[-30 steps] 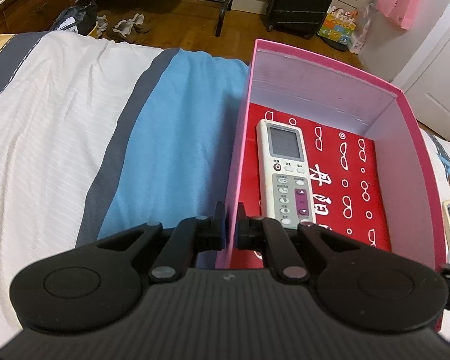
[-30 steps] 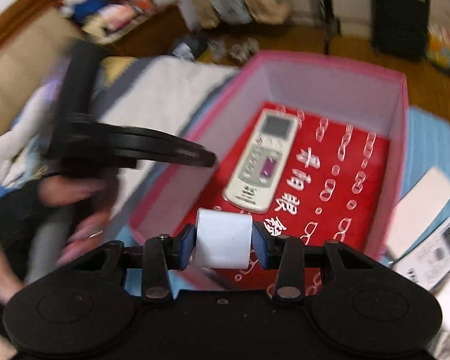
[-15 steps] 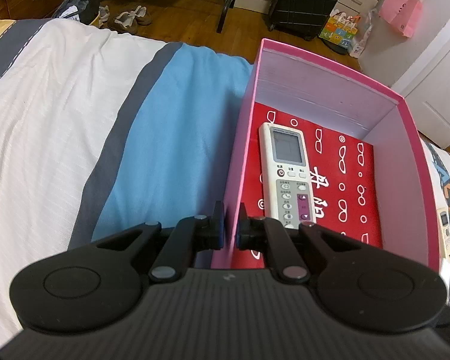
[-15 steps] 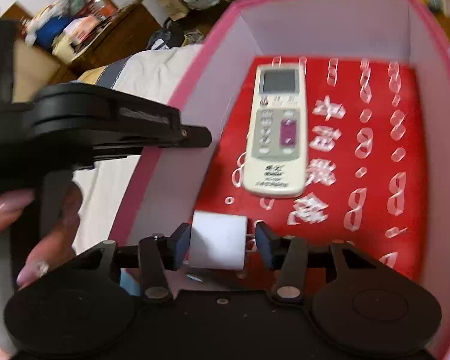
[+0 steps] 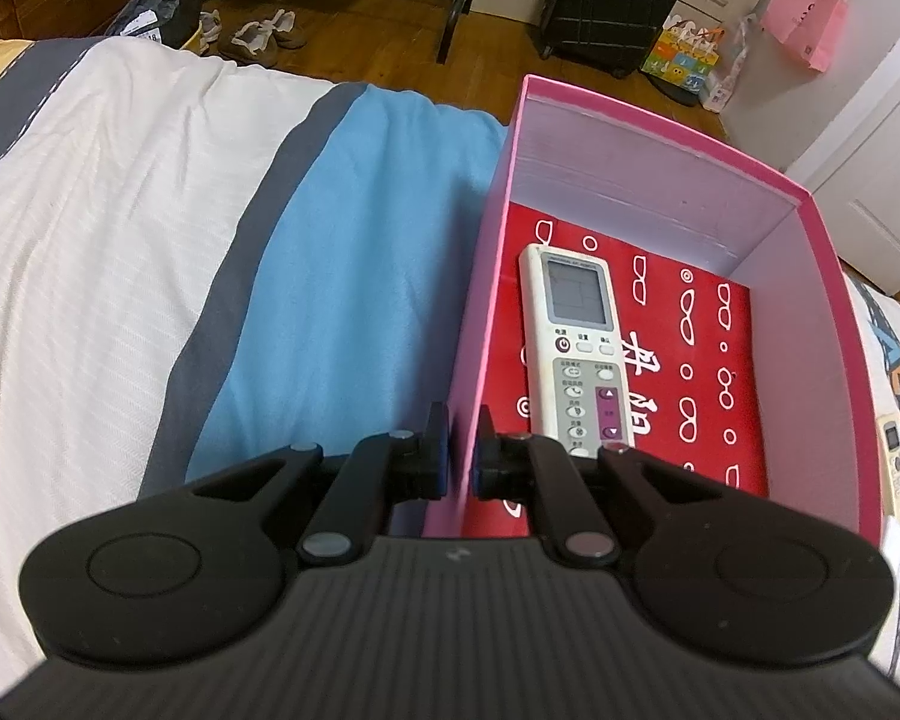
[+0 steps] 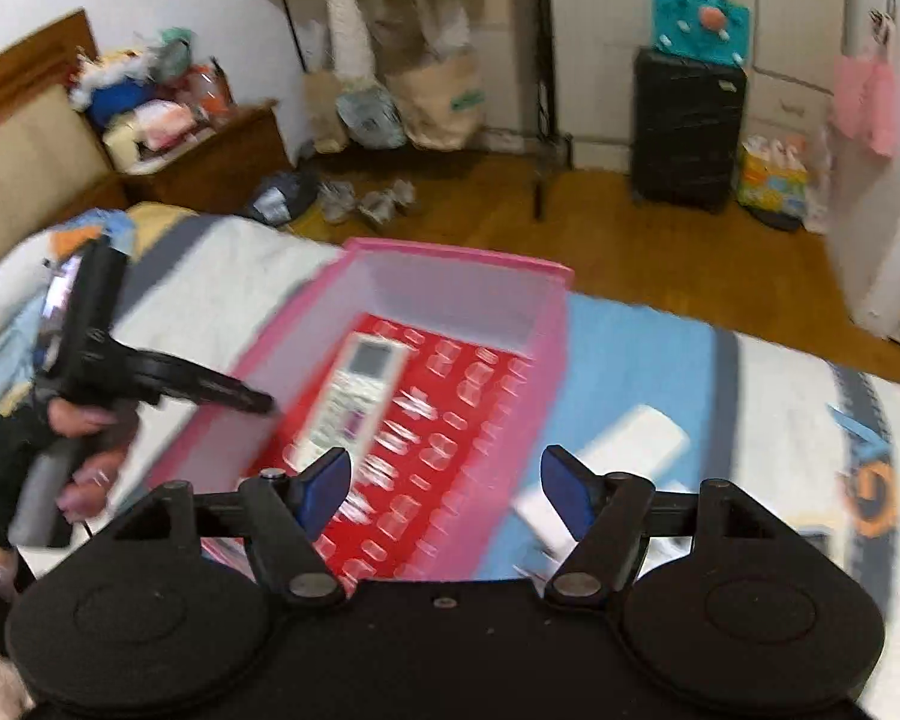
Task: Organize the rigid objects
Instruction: 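Carry the small charger into the pink box and release it, then grasp the white plug charger with the right gripper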
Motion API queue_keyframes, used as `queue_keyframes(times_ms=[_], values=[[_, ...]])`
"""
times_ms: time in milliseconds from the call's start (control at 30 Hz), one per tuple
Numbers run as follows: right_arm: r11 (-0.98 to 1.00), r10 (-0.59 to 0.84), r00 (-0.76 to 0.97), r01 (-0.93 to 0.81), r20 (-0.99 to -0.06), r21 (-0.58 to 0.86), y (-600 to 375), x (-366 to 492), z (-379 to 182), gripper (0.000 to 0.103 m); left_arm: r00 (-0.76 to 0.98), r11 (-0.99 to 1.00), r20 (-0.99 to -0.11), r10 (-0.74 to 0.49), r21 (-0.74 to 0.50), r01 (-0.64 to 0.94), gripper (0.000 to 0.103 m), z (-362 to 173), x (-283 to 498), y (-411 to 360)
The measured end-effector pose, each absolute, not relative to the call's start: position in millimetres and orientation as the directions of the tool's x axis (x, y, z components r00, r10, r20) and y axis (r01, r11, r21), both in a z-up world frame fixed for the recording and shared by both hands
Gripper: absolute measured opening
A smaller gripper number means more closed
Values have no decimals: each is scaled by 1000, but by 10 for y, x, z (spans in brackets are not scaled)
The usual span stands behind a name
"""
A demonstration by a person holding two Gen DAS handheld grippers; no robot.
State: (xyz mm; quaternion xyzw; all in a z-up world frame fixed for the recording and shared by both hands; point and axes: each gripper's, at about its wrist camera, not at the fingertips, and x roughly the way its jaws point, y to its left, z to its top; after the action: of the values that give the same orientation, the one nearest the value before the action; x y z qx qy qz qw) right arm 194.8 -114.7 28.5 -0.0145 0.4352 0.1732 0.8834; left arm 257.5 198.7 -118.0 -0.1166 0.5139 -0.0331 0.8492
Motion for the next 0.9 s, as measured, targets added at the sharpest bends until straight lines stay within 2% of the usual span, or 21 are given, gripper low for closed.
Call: queue_keyframes(times_ms=[200, 300, 433, 600, 667, 800, 900], values=[[939, 186, 493, -343, -850, 6, -1630, 1921, 213, 75, 470, 974, -868, -163, -216, -62, 6, -1172, 2567, 1965], [948, 152, 393, -318, -907, 21, -1910, 1888, 16, 74, 465, 974, -871, -160, -215, -67, 6, -1162, 2576, 1954], [990, 84, 292, -135, -953, 46, -2370, 1851, -326, 74, 464, 975, -872, -156, -212, -70, 6, -1156, 2576, 1950], [989, 76, 210, 106, -975, 100, -2793, 1903, -745, 74, 465, 975, -873, -150, -207, -75, 6, -1159, 2575, 1944], [974, 85, 191, 192, -978, 122, -2927, 1900, -896, 69, 466, 976, -872, -150, -207, -73, 6, -1159, 2574, 1942], [940, 165, 180, 269, -970, 210, -2986, 1915, -1045, 66, 463, 973, -872, -157, -216, -77, 6, -1156, 2581, 1945], [965, 113, 168, 215, -979, 148, -2877, 1986, -1130, 64, 464, 975, -872, -152, -210, -74, 6, -1157, 2575, 1933]])
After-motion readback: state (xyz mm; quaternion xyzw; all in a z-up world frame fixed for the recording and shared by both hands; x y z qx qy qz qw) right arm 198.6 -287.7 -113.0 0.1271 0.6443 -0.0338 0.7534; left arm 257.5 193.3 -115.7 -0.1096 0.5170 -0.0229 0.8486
